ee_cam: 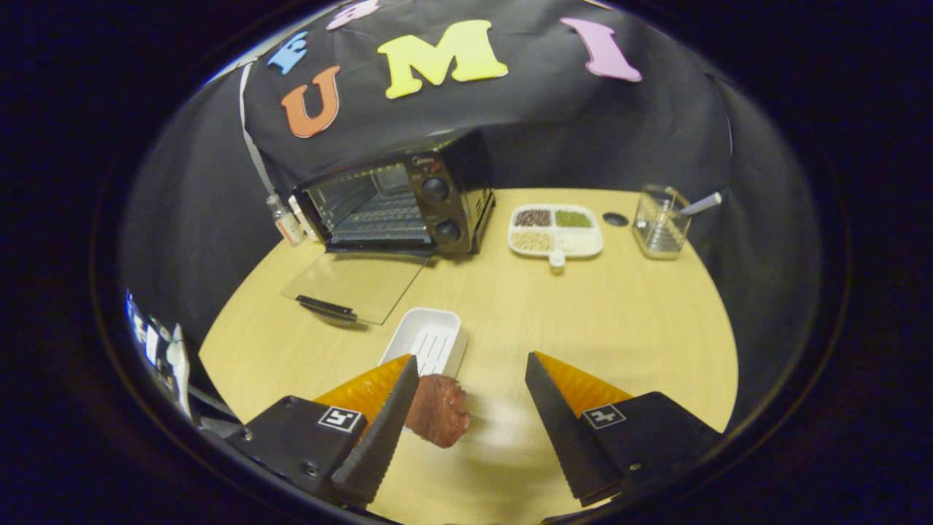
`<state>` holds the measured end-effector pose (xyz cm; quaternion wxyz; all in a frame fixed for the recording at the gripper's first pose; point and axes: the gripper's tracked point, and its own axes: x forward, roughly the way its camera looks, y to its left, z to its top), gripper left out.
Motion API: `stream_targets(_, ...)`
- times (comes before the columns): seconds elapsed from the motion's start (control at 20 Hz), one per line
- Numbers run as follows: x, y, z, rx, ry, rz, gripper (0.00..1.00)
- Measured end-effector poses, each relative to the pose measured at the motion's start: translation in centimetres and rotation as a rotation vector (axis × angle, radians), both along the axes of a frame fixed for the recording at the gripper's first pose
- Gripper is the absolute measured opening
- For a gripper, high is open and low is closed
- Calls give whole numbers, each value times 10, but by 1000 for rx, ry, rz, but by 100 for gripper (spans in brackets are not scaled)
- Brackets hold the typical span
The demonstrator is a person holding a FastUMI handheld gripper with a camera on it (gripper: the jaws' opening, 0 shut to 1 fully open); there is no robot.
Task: Open the toaster oven, put the food inside, and close the toaster oven door.
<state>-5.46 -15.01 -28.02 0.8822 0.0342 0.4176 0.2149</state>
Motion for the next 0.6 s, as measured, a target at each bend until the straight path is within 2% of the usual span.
stream_targets(0.05,-4,2,-4,43,44,6,94)
stream_targets(0.15,-15,2,-18,110,152,6,84)
stream_targets(0.35,-31,13,-21,305,352,9,58)
stream_targets(0.45,-32,18,-19,388,407,-5,40)
stream_targets(0.5,-32,19,-16,413,426,-9,31)
stream_targets(0.6,-32,18,-16,421,438,-13,21)
